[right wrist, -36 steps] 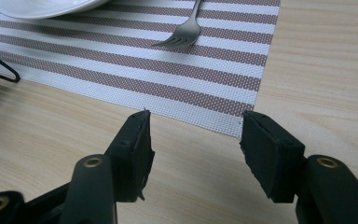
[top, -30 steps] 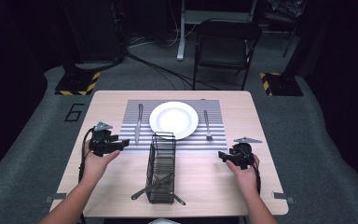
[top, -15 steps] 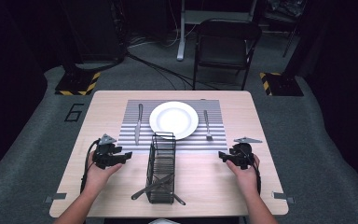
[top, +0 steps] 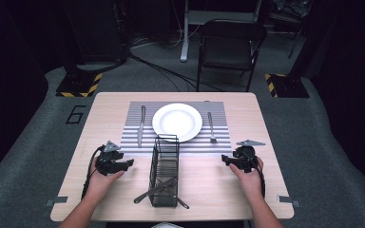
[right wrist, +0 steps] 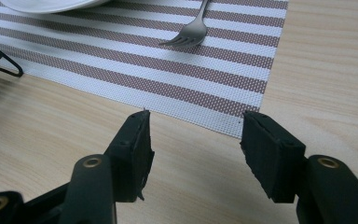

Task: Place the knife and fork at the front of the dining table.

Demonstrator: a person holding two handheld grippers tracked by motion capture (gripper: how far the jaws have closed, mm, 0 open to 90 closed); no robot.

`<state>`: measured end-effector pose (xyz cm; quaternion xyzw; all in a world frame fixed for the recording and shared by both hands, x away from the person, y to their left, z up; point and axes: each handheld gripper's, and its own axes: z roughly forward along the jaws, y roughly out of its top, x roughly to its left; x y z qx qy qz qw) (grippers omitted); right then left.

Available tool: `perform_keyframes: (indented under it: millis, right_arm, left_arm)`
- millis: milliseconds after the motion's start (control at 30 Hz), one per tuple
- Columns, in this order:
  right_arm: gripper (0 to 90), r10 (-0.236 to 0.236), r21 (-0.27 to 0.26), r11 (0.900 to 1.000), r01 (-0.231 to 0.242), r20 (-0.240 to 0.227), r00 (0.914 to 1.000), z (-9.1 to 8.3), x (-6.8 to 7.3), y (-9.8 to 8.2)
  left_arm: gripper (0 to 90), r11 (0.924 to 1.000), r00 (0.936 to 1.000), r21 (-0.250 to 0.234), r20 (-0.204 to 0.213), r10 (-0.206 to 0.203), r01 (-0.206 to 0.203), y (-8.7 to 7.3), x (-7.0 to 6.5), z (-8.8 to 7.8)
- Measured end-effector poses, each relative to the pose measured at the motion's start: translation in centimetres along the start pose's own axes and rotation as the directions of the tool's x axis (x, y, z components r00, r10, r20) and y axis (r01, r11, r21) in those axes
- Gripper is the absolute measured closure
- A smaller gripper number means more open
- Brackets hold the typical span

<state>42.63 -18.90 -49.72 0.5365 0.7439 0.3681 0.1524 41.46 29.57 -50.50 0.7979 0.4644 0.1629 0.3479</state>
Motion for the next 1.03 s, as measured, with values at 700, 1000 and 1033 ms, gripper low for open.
perform_keyframes:
  millis: [700, 1000, 1033]
  right_arm:
    - [41.7, -0.168, 0.027, 0.985, 0.169, -0.042, 0.9849, 1.5, 2.8, -0.2]
    - [39.3, -0.238, 0.034, 0.971, 0.237, 0.012, 0.9712, 1.5, 3.4, -0.4]
    - [38.8, -0.231, 0.036, 0.972, 0.23, 0.02, 0.9728, 1.5, 3.2, -0.5]
  left_arm:
    - [41.6, 0.9976, 0.998, 0.031, -0.006, 0.062, -0.062, -0.6, -0.2, 0.8]
    - [41.5, 0.998, 0.9965, 0.034, -0.062, 0.055, -0.053, -0.7, 0.7, 0.6]
    - [41.4, 0.998, 0.9965, 0.034, -0.062, 0.055, -0.053, -0.7, 0.7, 0.6]
